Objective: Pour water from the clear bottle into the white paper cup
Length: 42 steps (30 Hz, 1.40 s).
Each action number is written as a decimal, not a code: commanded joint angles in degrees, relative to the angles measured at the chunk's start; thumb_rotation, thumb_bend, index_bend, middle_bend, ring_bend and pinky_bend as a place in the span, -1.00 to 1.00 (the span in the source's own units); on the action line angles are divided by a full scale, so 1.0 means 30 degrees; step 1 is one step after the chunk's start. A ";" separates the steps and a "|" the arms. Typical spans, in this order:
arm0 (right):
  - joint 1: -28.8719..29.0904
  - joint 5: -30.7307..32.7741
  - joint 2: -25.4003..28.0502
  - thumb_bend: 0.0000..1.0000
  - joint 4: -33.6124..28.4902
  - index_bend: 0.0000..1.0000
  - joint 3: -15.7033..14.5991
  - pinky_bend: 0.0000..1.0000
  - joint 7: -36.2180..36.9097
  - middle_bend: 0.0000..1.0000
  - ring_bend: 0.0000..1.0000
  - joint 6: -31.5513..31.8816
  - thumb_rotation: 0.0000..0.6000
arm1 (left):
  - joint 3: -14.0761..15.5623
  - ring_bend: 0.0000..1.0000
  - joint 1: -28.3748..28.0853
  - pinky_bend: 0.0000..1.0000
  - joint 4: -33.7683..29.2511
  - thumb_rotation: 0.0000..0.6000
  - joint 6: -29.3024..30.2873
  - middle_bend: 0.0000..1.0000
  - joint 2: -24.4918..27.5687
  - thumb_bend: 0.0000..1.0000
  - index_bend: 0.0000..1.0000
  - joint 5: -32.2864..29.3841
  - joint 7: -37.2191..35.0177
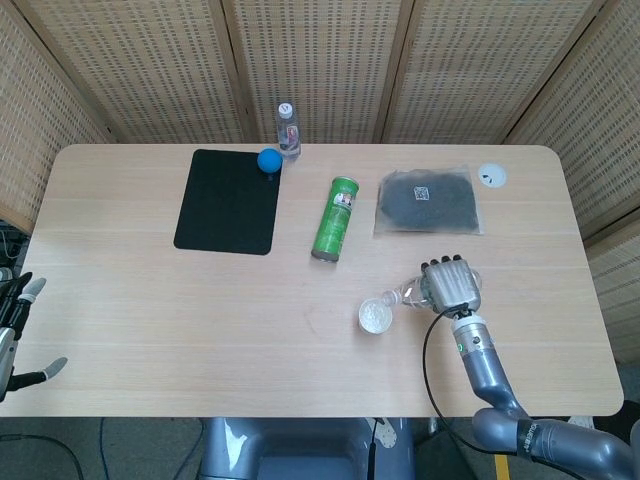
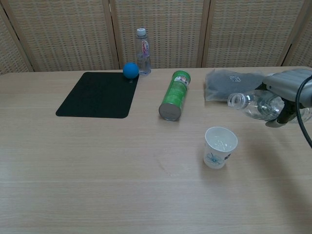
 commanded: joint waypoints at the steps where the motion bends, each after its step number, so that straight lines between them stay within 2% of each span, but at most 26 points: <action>1: -0.0514 -0.1429 0.0691 -0.09 0.0112 0.13 0.0551 0.13 0.4177 0.19 -0.14 -0.0806 1.00 | 0.0018 -1.00 0.0003 -1.00 -0.0006 1.00 -0.0001 -1.00 -0.0019 -0.81 -1.00 0.0026 0.0039; 7: -0.0976 -0.3638 0.0370 -0.09 0.1619 0.13 0.1027 0.11 1.0220 0.19 -0.14 -0.0849 1.00 | 0.0035 -1.00 -0.0008 -1.00 -0.0031 1.00 -0.0033 -1.00 -0.0061 -0.81 -1.00 0.0022 0.0151; 9: -0.1180 -0.3847 0.0106 -0.09 0.2009 0.13 0.1547 0.07 1.4135 0.20 -0.14 -0.1476 1.00 | 0.0051 -1.00 -0.0023 -1.00 -0.0040 1.00 -0.0065 -1.00 -0.0090 -0.81 -1.00 0.0036 0.0234; 13: -0.1300 -0.4797 -0.0425 -0.09 0.3543 0.13 0.1760 -0.09 1.9769 0.20 -0.14 -0.2629 1.00 | 0.0089 -1.00 -0.0050 -1.00 -0.0063 1.00 -0.0146 -1.00 -0.0144 -0.81 -1.00 0.0042 0.0396; 16: -0.1290 -0.5291 -0.0861 -0.09 0.4614 0.13 0.1630 -0.16 2.1844 0.19 -0.14 -0.3075 1.00 | 0.0072 -1.00 -0.0056 -1.00 -0.0075 1.00 -0.0153 -1.00 -0.0157 -0.81 -1.00 -0.0014 0.0406; 24: -0.1268 -0.6397 -0.2233 -0.09 0.7562 0.13 0.1318 -0.39 2.5543 0.19 -0.14 -0.3141 1.00 | 0.0049 -1.00 -0.0103 -1.00 -0.0046 1.00 -0.0248 -1.00 -0.0164 -0.81 -1.00 -0.0136 0.0411; 30: -0.1392 -0.7068 -0.3940 -0.09 1.0219 0.13 0.1376 -0.42 2.7327 0.19 -0.14 -0.1676 1.00 | 0.0019 -1.00 -0.0095 -1.00 -0.0088 1.00 -0.0189 -1.00 -0.0289 -0.81 -1.00 -0.0225 0.0764; 35: -0.1306 -0.7494 -0.4886 -0.09 1.2065 0.13 0.1144 -0.46 2.8773 0.20 -0.14 -0.1522 1.00 | 0.0023 -1.00 -0.0104 -1.00 -0.0131 1.00 -0.0233 -1.00 -0.0339 -0.81 -1.00 -0.0318 0.0921; 42: -0.1176 -0.7741 -0.5278 -0.09 1.3496 0.13 0.0937 -0.53 2.9931 0.19 -0.14 -0.1819 1.00 | 0.0006 -1.00 -0.0128 -1.00 -0.0111 1.00 -0.0260 -1.00 -0.0452 -0.81 -1.00 -0.0402 0.1115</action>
